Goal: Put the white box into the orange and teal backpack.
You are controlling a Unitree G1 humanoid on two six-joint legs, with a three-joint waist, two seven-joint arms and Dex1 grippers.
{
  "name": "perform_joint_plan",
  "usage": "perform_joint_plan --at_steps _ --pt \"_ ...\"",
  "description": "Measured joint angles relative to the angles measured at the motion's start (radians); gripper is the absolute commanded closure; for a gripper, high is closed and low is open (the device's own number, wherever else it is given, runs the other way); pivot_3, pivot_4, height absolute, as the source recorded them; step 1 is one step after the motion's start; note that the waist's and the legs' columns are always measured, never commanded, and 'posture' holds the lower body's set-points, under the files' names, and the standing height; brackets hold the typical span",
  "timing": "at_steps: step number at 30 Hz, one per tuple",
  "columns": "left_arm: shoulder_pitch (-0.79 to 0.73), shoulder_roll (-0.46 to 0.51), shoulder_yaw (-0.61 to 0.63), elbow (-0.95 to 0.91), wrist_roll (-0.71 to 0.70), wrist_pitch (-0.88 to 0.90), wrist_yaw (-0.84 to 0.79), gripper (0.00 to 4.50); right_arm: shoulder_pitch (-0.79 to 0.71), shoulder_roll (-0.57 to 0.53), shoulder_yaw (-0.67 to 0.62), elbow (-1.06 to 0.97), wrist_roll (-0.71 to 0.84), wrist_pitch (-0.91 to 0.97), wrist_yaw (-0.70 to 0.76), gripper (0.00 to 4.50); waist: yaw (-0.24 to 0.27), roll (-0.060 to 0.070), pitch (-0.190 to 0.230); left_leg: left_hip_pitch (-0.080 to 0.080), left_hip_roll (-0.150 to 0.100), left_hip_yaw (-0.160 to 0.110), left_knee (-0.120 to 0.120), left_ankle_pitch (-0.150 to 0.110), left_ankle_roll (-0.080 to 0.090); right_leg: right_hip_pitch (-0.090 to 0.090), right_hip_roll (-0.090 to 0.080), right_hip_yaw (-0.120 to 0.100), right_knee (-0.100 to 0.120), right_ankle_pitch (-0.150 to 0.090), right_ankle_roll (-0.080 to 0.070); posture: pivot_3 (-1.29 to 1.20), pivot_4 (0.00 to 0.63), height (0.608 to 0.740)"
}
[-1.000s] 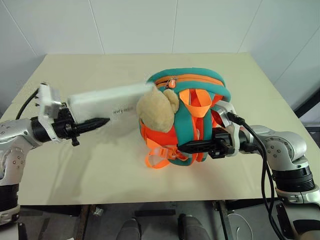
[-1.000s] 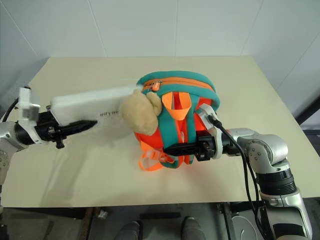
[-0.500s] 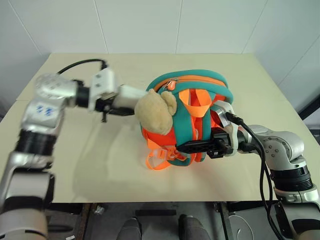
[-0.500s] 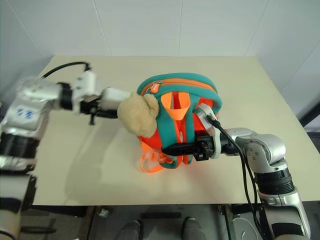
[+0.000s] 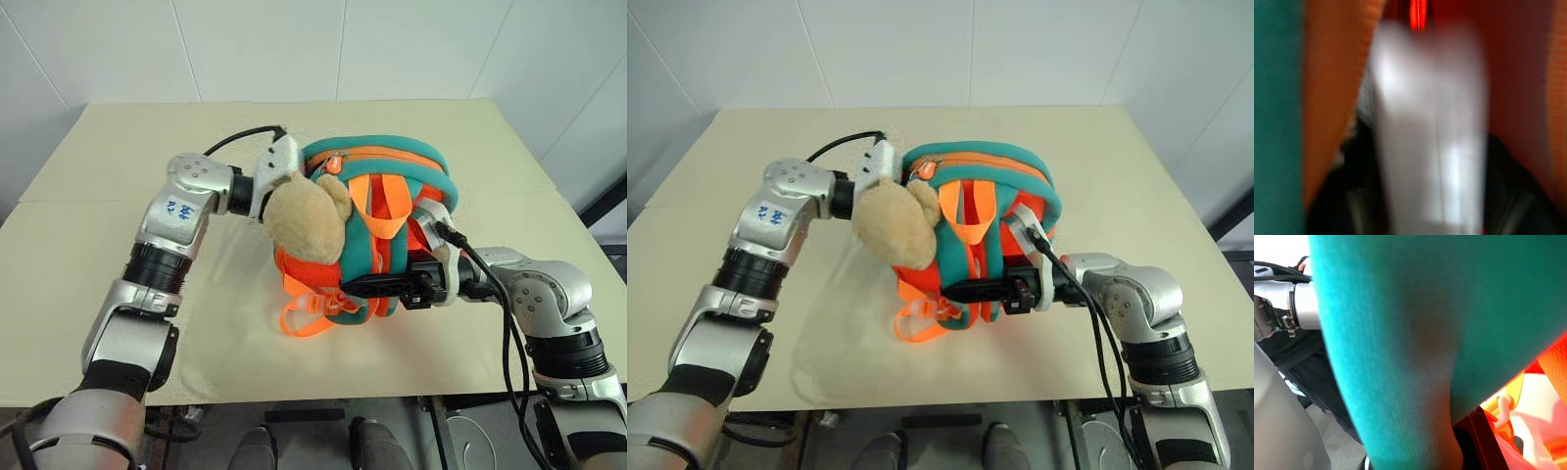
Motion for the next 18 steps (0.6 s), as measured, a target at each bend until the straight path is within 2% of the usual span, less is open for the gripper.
perform_joint_plan --at_steps 3,8,12,18 --pt "0.005 0.059 0.048 -0.015 -0.036 0.05 -0.014 0.01 0.003 0.0 -0.007 -0.009 0.009 0.0 -0.016 4.5 0.002 0.0 0.0 0.001 0.0 0.0 0.001 0.0 0.0 0.0 0.0 0.0 -0.001 0.0 0.0 0.0 0.15 0.74" --pt "0.03 0.202 0.154 -0.069 -0.123 0.099 -0.109 0.01 0.004 0.001 -0.01 -0.015 0.013 -0.003 -0.03 4.5 0.001 0.0 0.0 0.002 0.0 0.0 0.001 0.0 -0.001 0.0 0.0 0.0 0.001 -0.001 -0.002 0.0 0.15 0.74" --pt "0.132 0.334 0.21 -0.196 -0.215 0.191 -0.206 0.01 0.004 0.004 -0.009 -0.008 0.006 -0.015 -0.03 4.5 0.001 0.001 0.0 0.002 0.0 0.0 0.0 0.0 -0.001 0.0 0.0 0.001 0.003 -0.001 -0.002 0.0 0.15 0.74" --pt "0.275 0.388 0.281 -0.438 -0.329 0.328 -0.173 0.01 0.001 0.014 -0.006 0.018 -0.008 -0.024 -0.034 4.5 0.004 -0.002 0.002 0.002 0.0 0.0 0.001 0.0 0.0 0.001 0.0 0.001 0.001 -0.002 -0.002 0.0 0.15 0.74"
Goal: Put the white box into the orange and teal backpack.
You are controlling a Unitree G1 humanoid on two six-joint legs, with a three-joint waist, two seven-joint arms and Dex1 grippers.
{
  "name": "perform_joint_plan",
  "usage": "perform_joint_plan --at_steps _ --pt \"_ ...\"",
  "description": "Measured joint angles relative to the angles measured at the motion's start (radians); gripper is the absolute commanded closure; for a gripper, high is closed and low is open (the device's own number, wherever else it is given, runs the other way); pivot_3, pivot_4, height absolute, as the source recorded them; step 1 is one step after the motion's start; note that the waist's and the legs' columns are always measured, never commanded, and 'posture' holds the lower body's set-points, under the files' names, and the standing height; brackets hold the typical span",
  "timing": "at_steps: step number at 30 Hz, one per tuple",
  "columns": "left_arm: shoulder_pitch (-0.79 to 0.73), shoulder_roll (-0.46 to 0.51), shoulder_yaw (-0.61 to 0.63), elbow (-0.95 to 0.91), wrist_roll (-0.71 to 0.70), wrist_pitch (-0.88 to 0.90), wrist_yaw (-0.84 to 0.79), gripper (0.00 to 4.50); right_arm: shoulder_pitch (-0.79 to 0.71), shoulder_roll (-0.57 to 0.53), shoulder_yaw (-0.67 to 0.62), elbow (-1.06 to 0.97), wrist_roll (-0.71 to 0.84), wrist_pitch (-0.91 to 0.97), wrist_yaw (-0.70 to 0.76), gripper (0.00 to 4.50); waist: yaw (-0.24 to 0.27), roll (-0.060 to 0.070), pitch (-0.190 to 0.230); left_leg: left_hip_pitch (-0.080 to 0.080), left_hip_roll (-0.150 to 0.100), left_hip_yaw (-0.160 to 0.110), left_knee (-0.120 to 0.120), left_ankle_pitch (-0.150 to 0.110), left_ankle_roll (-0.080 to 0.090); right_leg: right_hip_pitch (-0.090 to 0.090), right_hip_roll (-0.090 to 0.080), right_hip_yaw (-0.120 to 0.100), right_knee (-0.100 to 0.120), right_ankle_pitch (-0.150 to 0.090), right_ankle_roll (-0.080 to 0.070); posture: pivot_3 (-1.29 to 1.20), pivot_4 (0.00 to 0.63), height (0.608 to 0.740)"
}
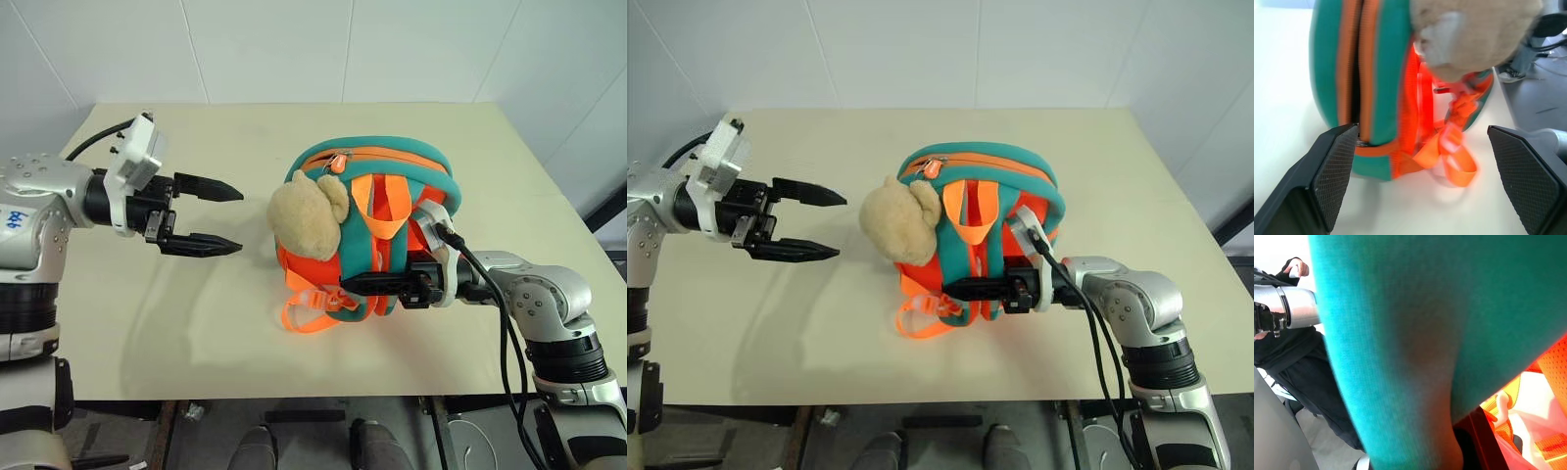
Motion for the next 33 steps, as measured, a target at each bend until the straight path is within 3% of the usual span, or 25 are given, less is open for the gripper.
perform_joint_plan --at_steps 4,7,12,14,20,23,33 --pt "0.015 -0.075 0.028 -0.135 -0.071 0.049 0.125 0.01 -0.009 0.015 0.004 0.018 -0.007 -0.003 -0.002 4.5 0.0 0.0 0.0 0.001 0.0 0.0 0.001 0.0 0.0 0.0 0.0 0.0 0.002 0.0 0.0 0.0 0.15 0.74" --pt "0.001 -0.175 0.027 -0.166 -0.095 0.072 0.236 0.01 -0.021 0.02 0.008 0.037 -0.015 -0.014 -0.002 4.5 0.0 0.0 0.0 0.002 0.0 0.0 0.001 0.0 0.0 0.001 0.0 0.0 0.003 0.0 0.0 0.0 0.15 0.74" --pt "-0.001 -0.258 -0.003 -0.198 -0.113 0.085 0.333 0.01 -0.028 0.029 0.011 0.041 -0.026 -0.02 -0.002 4.5 -0.003 -0.001 0.001 0.002 0.0 0.0 0.001 0.0 0.0 0.0 0.001 0.001 0.003 0.0 0.0 0.0 0.15 0.74" --pt "-0.001 -0.294 -0.014 -0.2 -0.117 0.085 0.367 0.4 -0.028 0.034 0.011 0.041 -0.028 -0.02 -0.003 4.5 0.0 -0.001 0.001 0.002 0.0 0.0 0.001 0.0 0.0 0.0 0.001 0.001 0.003 0.0 0.0 0.0 0.15 0.74" --pt "-0.001 -0.245 -0.028 -0.214 -0.11 0.071 0.361 2.01 -0.019 0.044 0.01 0.037 -0.028 -0.02 -0.018 4.5 -0.001 -0.001 0.001 0.002 0.0 0.0 0.001 0.0 0.0 0.0 0.001 0.001 0.002 0.0 0.0 0.0 0.15 0.74" --pt "-0.018 -0.157 -0.024 -0.163 -0.089 0.028 0.322 2.74 0.001 0.049 0.009 0.031 -0.027 -0.021 -0.03 4.5 -0.003 -0.001 0.001 0.002 0.0 0.0 0.001 0.0 0.0 0.0 0.001 0.001 0.003 0.0 0.0 0.0 0.15 0.74" --pt "-0.147 0.043 -0.055 0.211 0.077 -0.197 0.145 2.74 0.017 0.055 0.002 0.0 -0.022 -0.033 -0.051 4.5 -0.003 -0.001 0.001 0.002 0.0 0.0 0.0 0.0 0.0 0.0 0.001 0.0 0.002 0.0 -0.001 0.0 0.15 0.74"
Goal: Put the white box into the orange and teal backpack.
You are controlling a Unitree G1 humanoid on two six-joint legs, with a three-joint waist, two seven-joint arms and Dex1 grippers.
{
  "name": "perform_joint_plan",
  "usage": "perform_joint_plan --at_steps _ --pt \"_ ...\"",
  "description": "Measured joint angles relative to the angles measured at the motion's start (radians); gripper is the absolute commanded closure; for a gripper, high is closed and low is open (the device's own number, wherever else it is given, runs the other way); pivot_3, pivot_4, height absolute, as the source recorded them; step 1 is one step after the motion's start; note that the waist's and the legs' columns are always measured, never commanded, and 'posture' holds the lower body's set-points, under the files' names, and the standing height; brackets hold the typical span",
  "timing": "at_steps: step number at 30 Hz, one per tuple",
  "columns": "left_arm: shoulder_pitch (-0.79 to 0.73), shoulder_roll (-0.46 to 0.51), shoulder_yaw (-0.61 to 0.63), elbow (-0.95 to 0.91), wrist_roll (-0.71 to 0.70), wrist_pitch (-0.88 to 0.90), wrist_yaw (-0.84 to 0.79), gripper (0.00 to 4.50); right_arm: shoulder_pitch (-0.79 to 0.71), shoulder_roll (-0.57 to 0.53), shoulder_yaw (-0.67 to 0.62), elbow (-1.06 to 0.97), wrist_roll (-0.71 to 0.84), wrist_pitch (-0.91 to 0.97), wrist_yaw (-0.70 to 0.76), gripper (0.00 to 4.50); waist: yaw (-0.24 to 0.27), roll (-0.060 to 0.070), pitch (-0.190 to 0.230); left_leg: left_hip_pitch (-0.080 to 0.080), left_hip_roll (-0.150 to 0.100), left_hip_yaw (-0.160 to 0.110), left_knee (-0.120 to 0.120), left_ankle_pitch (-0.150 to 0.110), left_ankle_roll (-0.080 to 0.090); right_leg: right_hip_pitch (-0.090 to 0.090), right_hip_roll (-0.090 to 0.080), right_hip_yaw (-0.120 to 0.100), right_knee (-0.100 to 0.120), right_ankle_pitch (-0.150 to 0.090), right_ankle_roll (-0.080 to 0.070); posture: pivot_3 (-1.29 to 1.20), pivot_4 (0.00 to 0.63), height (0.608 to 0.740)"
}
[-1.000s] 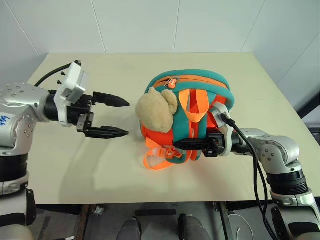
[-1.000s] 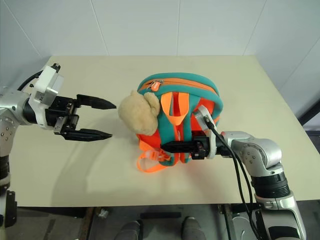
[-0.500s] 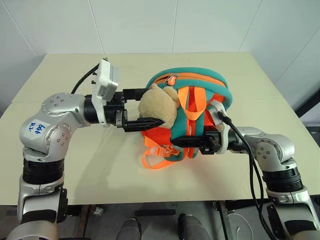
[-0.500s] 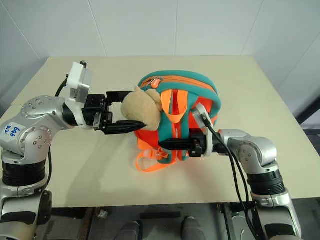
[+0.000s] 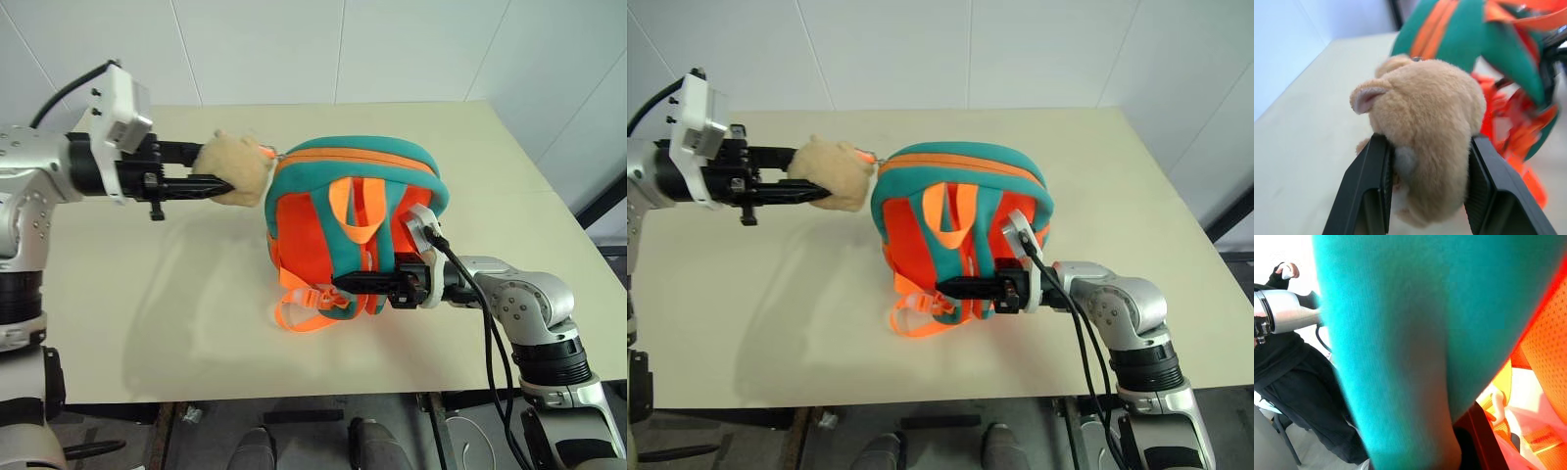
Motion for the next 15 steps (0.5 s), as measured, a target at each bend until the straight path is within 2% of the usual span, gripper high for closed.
perform_joint_plan --at_steps 8,10,15 --pt "0.008 0.007 -0.083 0.336 0.144 -0.241 -0.087 2.74 0.034 0.008 -0.005 -0.027 0.023 -0.006 -0.043 4.5 -0.001 0.0 0.0 0.0 0.0 0.0 0.0 0.0 0.0 0.0 0.0 0.0 0.001 0.0 0.0 0.0 0.15 0.74" --pt "0.007 -0.031 -0.085 0.406 0.17 -0.3 -0.079 2.74 0.037 0.008 -0.008 -0.033 0.028 -0.006 -0.053 4.5 0.002 0.0 0.0 0.0 0.0 0.0 0.0 0.0 0.0 0.0 0.0 0.0 0.002 0.0 0.0 0.0 0.15 0.74" --pt "-0.042 -0.197 -0.095 0.608 0.249 -0.458 0.02 2.74 0.042 0.01 -0.014 -0.044 0.043 -0.005 -0.072 4.5 0.006 -0.001 0.0 0.0 0.0 0.0 0.002 0.0 0.0 0.0 0.0 0.0 0.003 0.001 0.0 0.0 0.15 0.74"
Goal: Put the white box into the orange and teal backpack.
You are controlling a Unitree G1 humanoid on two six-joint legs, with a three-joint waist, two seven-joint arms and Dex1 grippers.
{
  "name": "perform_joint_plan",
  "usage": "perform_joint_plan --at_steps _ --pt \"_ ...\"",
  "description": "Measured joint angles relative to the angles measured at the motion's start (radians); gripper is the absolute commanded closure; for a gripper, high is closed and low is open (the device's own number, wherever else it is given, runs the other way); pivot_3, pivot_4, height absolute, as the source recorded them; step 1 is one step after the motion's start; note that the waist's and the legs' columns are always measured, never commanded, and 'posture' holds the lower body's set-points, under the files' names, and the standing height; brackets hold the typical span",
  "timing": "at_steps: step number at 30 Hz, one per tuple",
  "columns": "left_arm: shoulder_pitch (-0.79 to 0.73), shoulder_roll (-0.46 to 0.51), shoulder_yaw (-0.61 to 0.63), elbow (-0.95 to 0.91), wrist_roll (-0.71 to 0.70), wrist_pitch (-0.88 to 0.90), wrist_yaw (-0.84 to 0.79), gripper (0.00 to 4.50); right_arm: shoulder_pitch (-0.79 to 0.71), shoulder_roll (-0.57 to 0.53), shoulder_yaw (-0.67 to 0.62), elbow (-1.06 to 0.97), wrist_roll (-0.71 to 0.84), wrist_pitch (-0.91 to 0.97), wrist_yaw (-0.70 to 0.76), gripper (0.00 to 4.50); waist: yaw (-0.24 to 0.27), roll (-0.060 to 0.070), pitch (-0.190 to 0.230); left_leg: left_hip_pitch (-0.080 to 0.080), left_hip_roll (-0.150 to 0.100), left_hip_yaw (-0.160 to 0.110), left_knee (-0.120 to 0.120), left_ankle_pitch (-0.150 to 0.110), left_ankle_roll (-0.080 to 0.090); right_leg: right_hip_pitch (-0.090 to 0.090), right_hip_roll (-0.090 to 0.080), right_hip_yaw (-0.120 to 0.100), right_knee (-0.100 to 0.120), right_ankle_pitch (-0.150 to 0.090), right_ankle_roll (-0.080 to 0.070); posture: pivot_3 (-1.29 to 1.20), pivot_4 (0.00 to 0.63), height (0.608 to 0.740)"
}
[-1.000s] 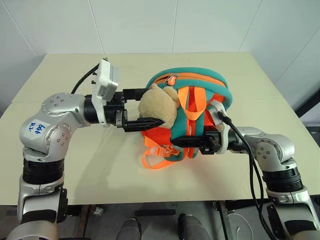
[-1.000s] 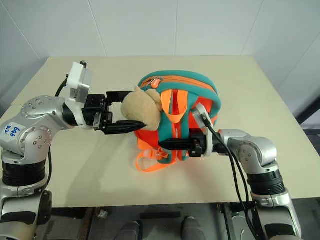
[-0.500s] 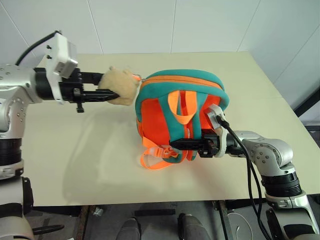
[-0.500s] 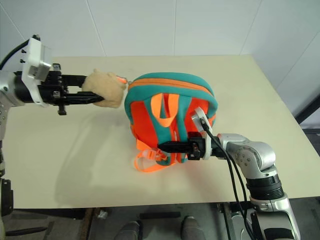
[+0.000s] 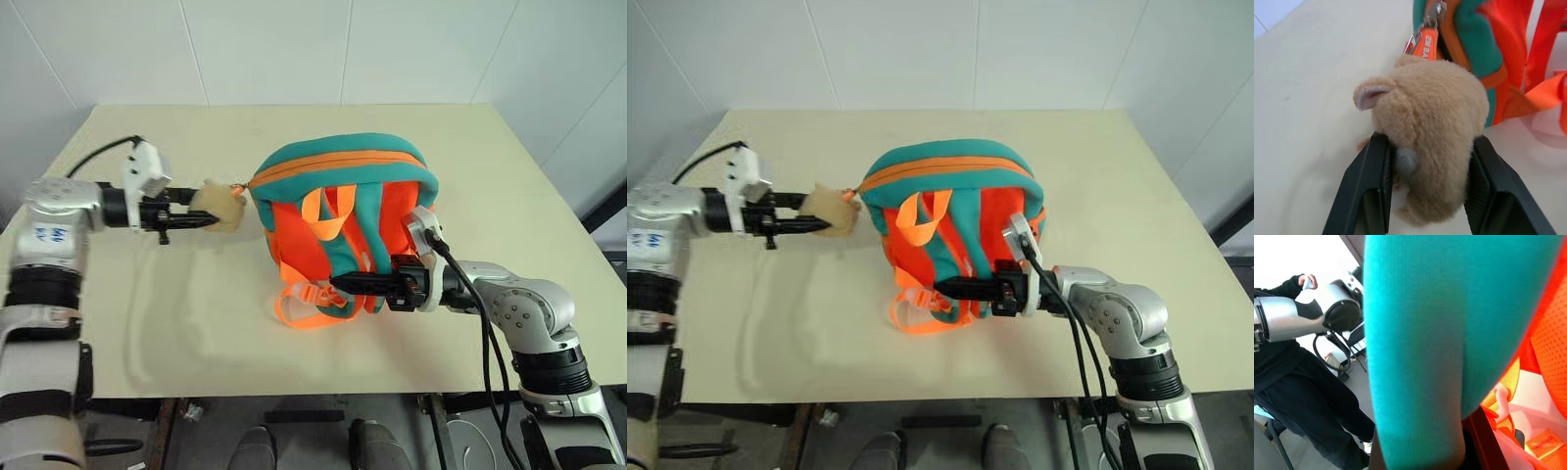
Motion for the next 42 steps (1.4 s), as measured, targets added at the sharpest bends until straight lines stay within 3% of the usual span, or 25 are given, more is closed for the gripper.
perform_joint_plan --at_steps 6,10,20,26,35,42 --pt "-0.048 -0.151 -0.018 0.096 0.068 -0.121 0.083 2.74 -0.006 0.002 -0.027 -0.005 0.046 0.023 -0.034 4.5 -0.002 0.0 0.0 0.0 0.0 0.0 0.0 0.0 0.0 0.0 0.0 0.0 0.0 0.0 0.0 0.0 0.15 0.74" --pt "-0.042 -0.178 -0.015 0.078 0.067 -0.117 0.078 2.74 -0.029 0.004 -0.065 -0.006 0.097 0.045 -0.068 4.5 -0.002 0.0 0.0 0.0 0.0 0.0 0.0 0.0 0.0 0.0 0.0 0.0 0.0 0.0 0.0 0.0 0.15 0.74" --pt "0.187 -0.147 -0.025 -0.273 0.022 0.107 -0.016 2.74 -0.084 0.024 -0.14 -0.003 0.192 0.065 -0.152 4.5 -0.001 0.0 0.0 0.0 0.0 0.0 0.0 0.0 0.0 0.0 0.0 0.0 0.002 0.0 0.0 0.0 0.15 0.74" --pt "0.262 -0.128 -0.086 -0.384 0.025 0.229 -0.061 2.74 -0.08 0.026 -0.142 -0.001 0.198 0.063 -0.165 4.5 0.001 0.0 0.0 0.0 0.0 0.0 0.0 0.0 0.0 0.001 0.0 0.0 0.0 0.0 0.0 0.0 0.15 0.74" --pt "0.26 -0.18 -0.091 -0.366 0.066 0.152 0.007 2.74 -0.035 0.022 -0.134 -0.021 0.176 0.04 -0.169 4.5 0.024 0.0 0.0 0.001 0.0 0.0 0.0 0.0 0.0 0.001 0.0 0.0 0.0 0.0 0.0 0.0 0.15 0.74" --pt "0.262 -0.091 -0.006 -0.369 0.069 0.075 0.073 2.74 0.046 -0.014 -0.097 -0.054 0.088 -0.008 -0.133 4.5 0.004 0.0 0.0 0.001 0.0 0.0 0.0 0.0 0.0 0.001 0.0 0.0 0.0 0.0 0.0 0.0 0.15 0.74"
